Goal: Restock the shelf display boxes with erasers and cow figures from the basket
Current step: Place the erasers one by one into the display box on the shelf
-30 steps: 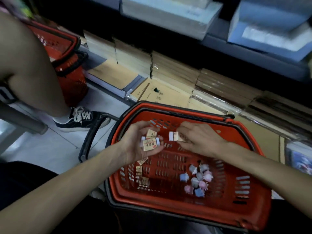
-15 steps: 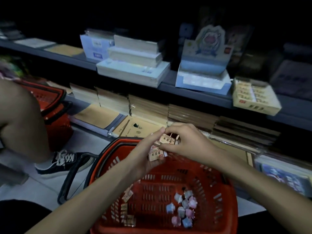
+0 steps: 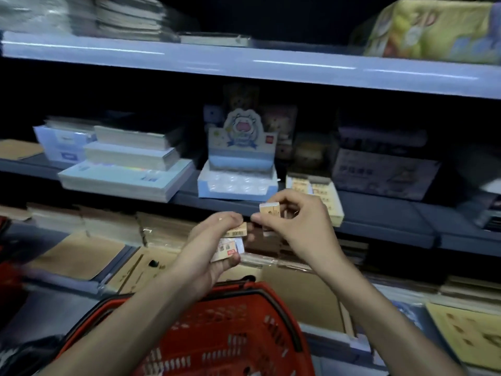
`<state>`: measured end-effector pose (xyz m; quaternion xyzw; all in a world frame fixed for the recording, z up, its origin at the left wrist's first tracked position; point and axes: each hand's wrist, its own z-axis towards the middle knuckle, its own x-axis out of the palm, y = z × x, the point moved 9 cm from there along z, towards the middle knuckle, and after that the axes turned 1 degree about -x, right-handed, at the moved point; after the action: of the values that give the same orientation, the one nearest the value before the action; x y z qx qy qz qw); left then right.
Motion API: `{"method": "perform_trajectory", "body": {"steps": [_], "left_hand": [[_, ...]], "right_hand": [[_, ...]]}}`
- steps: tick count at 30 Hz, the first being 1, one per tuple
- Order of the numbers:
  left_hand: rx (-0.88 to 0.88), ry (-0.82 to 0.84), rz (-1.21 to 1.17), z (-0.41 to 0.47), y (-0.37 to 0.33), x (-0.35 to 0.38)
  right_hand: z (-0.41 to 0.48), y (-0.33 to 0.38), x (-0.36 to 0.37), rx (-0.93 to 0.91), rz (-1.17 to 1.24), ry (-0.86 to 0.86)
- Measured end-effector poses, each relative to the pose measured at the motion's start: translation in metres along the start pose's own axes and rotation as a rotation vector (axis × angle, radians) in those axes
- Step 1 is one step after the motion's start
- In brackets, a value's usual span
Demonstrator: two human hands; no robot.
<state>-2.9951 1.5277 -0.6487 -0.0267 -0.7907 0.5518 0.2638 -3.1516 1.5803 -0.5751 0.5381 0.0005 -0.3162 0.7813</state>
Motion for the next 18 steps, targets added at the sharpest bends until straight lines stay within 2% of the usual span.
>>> {"method": "perform_trajectory", "body": {"steps": [6, 9, 12, 14, 18], "left_hand": [[0.105, 0.104, 0.210, 0.020, -0.022, 0.061], [0.204, 0.104, 0.392, 0.034, -0.033, 0.085], [0.422, 0.048, 0.775, 0.048, -0.048, 0.106], [0.583, 0.017, 1.083, 0.053, -0.055, 0.122], [0.826, 0.017, 1.647, 0.057, -0.053, 0.154]], "right_hand": [[0.020, -0.015, -0.079, 0.077, 0.038, -0.239], [0.034, -0.038, -0.111, 0.147, -0.094, -0.346], [0.056, -0.058, -0.132, 0.208, -0.225, -0.387], [0.075, -0.065, -0.137, 0.187, -0.346, -0.392], [0.101, -0.085, -0.129, 0.227, -0.521, -0.363]]}}
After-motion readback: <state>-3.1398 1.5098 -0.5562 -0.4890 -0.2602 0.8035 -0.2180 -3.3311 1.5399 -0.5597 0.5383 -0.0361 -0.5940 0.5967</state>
